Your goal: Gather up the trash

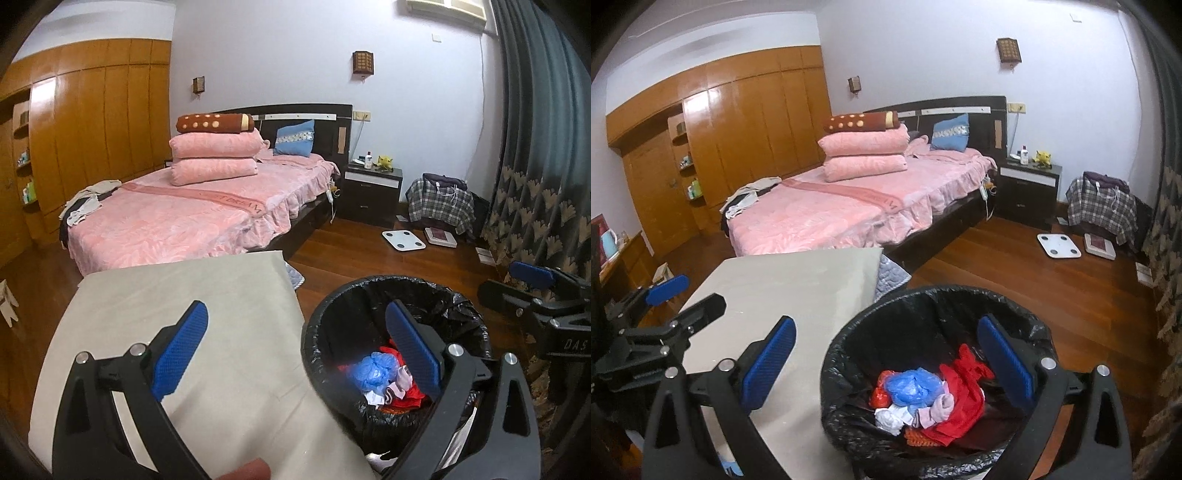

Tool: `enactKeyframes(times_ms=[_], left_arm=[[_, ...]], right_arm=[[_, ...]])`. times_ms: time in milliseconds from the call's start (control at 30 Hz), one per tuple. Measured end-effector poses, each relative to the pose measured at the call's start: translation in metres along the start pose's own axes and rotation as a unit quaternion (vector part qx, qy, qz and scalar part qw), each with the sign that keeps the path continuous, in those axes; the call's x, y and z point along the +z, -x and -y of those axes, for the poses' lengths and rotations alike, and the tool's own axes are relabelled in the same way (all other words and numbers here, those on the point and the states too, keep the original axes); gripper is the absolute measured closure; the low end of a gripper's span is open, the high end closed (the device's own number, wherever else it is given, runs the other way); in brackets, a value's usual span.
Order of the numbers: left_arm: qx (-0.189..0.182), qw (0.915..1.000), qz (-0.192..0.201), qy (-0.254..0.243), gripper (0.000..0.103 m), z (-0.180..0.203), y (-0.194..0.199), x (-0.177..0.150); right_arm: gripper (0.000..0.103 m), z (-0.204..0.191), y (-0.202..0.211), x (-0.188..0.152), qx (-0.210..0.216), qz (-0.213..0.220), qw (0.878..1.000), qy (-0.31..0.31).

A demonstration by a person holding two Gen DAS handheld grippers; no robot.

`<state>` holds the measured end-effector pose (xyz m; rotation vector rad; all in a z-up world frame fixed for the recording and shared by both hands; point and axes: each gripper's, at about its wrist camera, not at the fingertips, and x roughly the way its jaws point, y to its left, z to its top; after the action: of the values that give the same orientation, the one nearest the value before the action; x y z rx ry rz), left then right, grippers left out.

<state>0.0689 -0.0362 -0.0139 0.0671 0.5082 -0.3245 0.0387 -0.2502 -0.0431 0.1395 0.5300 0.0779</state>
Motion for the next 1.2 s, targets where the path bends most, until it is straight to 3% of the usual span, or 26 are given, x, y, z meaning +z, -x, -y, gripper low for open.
enactKeyframes(times_ms=[567,1200], left_arm=[[0.015,0.9991,0.036,0.018,0.008,-0.012,0.043,-0.005],[0.021,0.9986,0.046,0.016,0.008,-0.013,0.055,-0.009]], right_arm=[[0.006,-0.033,0.026,0.001,0.02,0.016,1.0,0.014],[0.006,-0.04,0.029,-0.004,0.021,0.013,1.0,0.018]])
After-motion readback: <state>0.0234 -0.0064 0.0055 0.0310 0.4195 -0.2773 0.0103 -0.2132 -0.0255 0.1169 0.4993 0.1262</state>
